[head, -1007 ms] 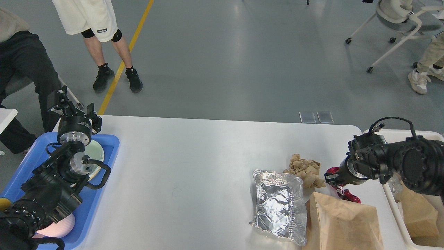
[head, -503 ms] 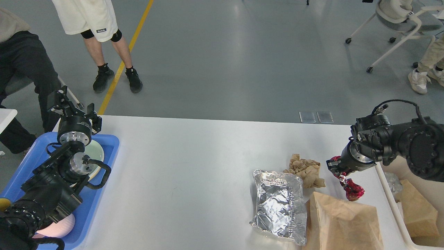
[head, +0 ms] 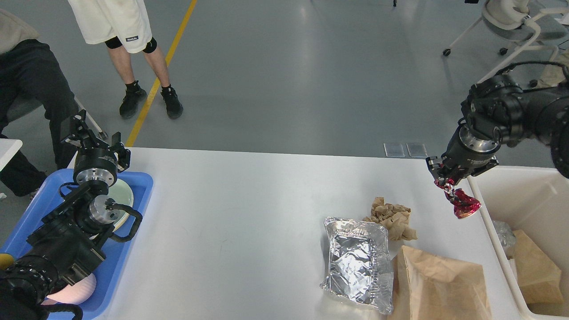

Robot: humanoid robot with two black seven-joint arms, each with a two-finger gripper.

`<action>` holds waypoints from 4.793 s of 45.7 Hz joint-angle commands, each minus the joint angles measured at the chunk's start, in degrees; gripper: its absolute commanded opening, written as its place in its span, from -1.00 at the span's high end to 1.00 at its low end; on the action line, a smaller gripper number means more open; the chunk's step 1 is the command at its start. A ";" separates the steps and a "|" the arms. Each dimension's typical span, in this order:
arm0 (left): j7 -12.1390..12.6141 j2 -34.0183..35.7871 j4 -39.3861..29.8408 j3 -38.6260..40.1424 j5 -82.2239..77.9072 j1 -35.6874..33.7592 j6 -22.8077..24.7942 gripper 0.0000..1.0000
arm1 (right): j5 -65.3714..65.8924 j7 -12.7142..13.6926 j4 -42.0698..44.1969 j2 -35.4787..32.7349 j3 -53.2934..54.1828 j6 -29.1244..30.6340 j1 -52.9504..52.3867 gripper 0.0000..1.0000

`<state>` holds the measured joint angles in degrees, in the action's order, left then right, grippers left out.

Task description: Tidy desktop

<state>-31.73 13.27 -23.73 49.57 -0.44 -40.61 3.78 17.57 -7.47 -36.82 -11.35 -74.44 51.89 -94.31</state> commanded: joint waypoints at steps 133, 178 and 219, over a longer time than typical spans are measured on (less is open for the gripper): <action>0.00 0.00 0.00 0.00 0.00 0.00 0.00 -0.93 | -4.73 -0.18 11.77 -27.05 7.73 -36.68 27.78 -0.53; 0.00 0.00 0.00 0.00 0.00 0.00 0.00 -0.93 | -3.50 -0.09 4.92 -30.48 0.27 -13.66 1.60 -1.00; 0.00 0.00 0.00 0.00 0.00 0.00 0.00 -0.93 | -3.59 0.00 -18.98 -7.37 -6.42 -2.84 -32.69 -0.99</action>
<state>-31.73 13.27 -23.71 49.57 -0.44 -40.61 3.78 14.07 -7.40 -53.13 -22.69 -81.49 49.36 -125.93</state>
